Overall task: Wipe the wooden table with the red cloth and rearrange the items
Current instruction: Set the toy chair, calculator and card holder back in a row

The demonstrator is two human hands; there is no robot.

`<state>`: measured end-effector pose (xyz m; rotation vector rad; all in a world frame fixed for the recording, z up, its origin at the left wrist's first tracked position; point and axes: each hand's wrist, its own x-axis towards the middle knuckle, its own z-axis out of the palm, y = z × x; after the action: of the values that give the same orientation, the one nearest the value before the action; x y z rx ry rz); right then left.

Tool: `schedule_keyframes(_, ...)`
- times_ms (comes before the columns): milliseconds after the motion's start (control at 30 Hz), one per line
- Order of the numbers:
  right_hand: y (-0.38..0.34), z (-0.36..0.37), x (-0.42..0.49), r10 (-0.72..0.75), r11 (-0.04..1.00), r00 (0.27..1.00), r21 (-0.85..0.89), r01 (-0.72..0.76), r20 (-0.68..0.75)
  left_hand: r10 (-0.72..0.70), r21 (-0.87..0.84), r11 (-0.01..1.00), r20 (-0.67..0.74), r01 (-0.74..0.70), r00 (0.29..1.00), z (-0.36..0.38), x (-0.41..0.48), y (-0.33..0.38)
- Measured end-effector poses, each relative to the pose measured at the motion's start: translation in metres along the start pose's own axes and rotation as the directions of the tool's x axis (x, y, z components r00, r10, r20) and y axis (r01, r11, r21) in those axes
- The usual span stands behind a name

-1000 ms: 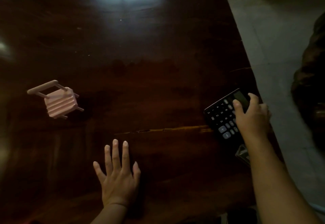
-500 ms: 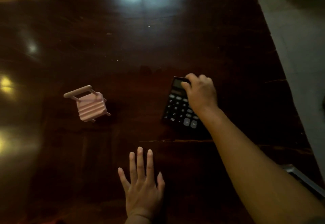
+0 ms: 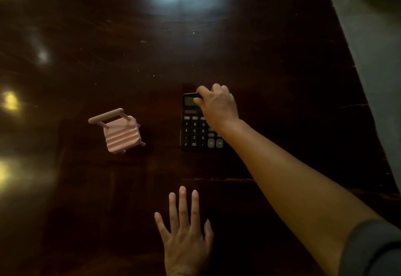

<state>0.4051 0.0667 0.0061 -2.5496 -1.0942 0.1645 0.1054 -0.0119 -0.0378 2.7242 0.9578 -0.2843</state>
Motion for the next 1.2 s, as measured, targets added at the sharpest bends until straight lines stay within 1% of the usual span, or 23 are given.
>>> schedule_keyframes(100, 0.000, -0.005, -0.008, 0.022, 0.998, 1.000, 0.059, -0.022, -0.007, 0.001, -0.005, 1.000, 0.006, -0.001, 1.000, 0.001, 0.000, 0.000)
schedule_keyframes(200, 0.010, -0.018, -0.036, 0.079, 0.990, 0.997, 0.122, -0.076, -0.023, 0.002, -0.013, 1.000, 0.000, -0.002, 1.000, 0.001, -0.001, 0.000)
schedule_keyframes(367, 0.054, -0.053, -0.119, 0.199, 0.977, 0.978, 0.087, -0.194, -0.056, -0.005, -0.013, 1.000, 0.005, 0.005, 1.000, 0.001, -0.003, 0.000)
schedule_keyframes(500, 0.099, -0.080, -0.194, 0.340, 0.940, 0.940, 0.037, -0.340, -0.005, -0.034, -0.012, 0.999, 0.004, 0.034, 0.999, 0.001, -0.003, 0.001)
schedule_keyframes(600, 0.129, -0.094, -0.245, 0.479, 0.876, 0.877, 0.045, -0.480, 0.021, -0.043, -0.014, 0.999, 0.001, 0.043, 0.999, 0.001, -0.003, 0.002)
schedule_keyframes(667, 0.145, -0.101, -0.276, 0.559, 0.829, 0.829, 0.011, -0.559, 0.007, -0.046, -0.021, 0.999, -0.003, 0.046, 0.999, 0.000, -0.004, 0.003)
schedule_keyframes(767, 0.167, -0.107, -0.320, 0.638, 0.769, 0.770, -0.043, -0.638, -0.005, -0.047, -0.022, 0.999, -0.010, 0.047, 0.999, -0.001, -0.003, 0.002)
schedule_keyframes(867, 0.186, -0.107, -0.357, 0.719, 0.695, 0.694, -0.078, -0.715, 0.037, -0.042, -0.029, 0.999, -0.017, 0.042, 0.999, -0.001, -0.004, 0.003)
schedule_keyframes(933, 0.191, -0.104, -0.372, 0.774, 0.634, 0.631, -0.059, -0.771, 0.053, -0.044, -0.025, 0.999, -0.018, 0.044, 0.999, -0.002, -0.004, 0.004)
schedule_keyframes(967, 0.192, -0.102, -0.376, 0.788, 0.615, 0.613, -0.027, -0.788, 0.052, -0.046, -0.024, 0.999, -0.015, 0.045, 0.999, -0.002, -0.004, 0.004)
schedule_keyframes(1000, 0.191, -0.101, -0.378, 0.789, 0.612, 0.612, 0.013, -0.791, 0.047, -0.048, -0.023, 0.999, -0.011, 0.048, 0.999, -0.002, -0.004, 0.004)
schedule_keyframes(1100, 0.188, -0.099, -0.376, 0.767, 0.633, 0.640, 0.123, -0.764, 0.031, -0.046, -0.019, 0.999, 0.002, 0.046, 0.999, -0.002, -0.004, 0.003)
schedule_keyframes(1200, 0.185, -0.102, -0.356, 0.698, 0.704, 0.716, 0.172, -0.689, 0.010, -0.043, -0.014, 0.999, 0.012, 0.043, 0.999, -0.003, -0.004, 0.004)
